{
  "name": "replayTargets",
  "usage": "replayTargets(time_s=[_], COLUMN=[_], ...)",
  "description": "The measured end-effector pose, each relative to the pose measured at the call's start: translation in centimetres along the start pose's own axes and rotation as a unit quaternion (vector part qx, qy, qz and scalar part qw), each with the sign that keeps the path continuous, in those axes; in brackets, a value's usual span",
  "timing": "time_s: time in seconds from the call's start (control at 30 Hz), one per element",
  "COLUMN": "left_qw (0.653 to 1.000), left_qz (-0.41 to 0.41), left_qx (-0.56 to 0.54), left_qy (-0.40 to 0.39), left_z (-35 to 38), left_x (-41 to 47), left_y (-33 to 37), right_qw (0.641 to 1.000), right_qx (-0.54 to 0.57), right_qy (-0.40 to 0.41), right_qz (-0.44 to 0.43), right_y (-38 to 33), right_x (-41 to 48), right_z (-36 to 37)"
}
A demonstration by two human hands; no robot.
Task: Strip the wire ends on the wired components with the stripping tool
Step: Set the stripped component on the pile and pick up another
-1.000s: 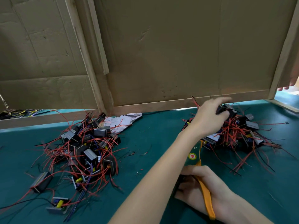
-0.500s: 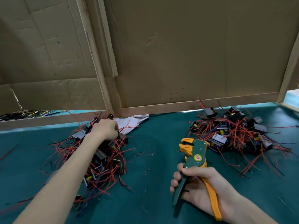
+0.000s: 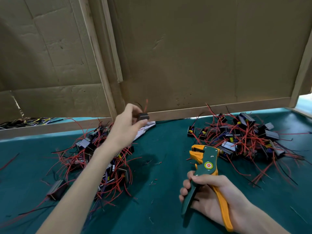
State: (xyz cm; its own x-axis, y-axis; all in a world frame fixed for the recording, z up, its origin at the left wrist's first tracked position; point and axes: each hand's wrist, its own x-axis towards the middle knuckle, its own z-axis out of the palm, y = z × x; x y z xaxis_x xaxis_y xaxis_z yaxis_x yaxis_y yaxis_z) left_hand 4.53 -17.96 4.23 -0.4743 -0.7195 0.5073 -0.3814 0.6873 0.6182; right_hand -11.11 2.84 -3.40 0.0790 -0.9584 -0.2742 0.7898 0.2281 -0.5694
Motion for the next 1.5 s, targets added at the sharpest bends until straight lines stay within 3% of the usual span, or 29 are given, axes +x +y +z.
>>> replayTargets(time_s=[0.07,0.17,0.27,0.33,0.47,0.77,0.93,1.2,1.37,1.5], left_qw=[0.997,0.985,0.964,0.959,0.972,0.989,0.988,0.994,0.954,0.947], left_qz=[0.035,0.093,0.091,0.080,0.068,0.043,0.056,-0.026,-0.063,-0.050], left_qx=[-0.043,0.030,0.107,0.101,0.064,0.100,0.119,-0.063,-0.289,-0.315], left_qy=[-0.047,-0.141,-0.228,-0.251,-0.217,-0.095,-0.078,-0.082,-0.046,-0.032], left_z=[1.3,3.9,5.5,5.8,5.8,8.3,8.7,9.0,7.5,5.5], left_x=[-1.4,-3.7,-5.2,-5.8,-6.4,-7.8,-7.9,-8.0,-7.4,-6.6], left_y=[1.6,1.6,0.5,-0.1,-0.4,0.5,0.8,1.1,2.5,4.1], right_qw=[1.000,0.999,0.998,0.998,0.997,0.998,0.998,0.998,0.999,0.997], right_qx=[0.002,0.008,0.016,0.023,0.028,0.027,0.025,0.023,0.000,-0.043], right_qy=[0.005,0.009,0.020,0.022,0.030,0.029,0.016,0.016,-0.005,-0.033], right_qz=[-0.012,-0.035,-0.050,-0.057,-0.065,-0.053,-0.050,-0.048,-0.049,-0.052], right_y=[-0.1,-0.5,-1.0,-1.2,-1.3,-0.9,-0.7,-0.5,-0.5,-0.7], right_x=[0.0,0.1,0.1,0.1,0.2,0.7,0.5,1.2,1.1,0.5], right_z=[-0.1,-0.3,-0.7,-0.9,-1.0,-1.4,-1.5,-2.3,-2.4,-1.8])
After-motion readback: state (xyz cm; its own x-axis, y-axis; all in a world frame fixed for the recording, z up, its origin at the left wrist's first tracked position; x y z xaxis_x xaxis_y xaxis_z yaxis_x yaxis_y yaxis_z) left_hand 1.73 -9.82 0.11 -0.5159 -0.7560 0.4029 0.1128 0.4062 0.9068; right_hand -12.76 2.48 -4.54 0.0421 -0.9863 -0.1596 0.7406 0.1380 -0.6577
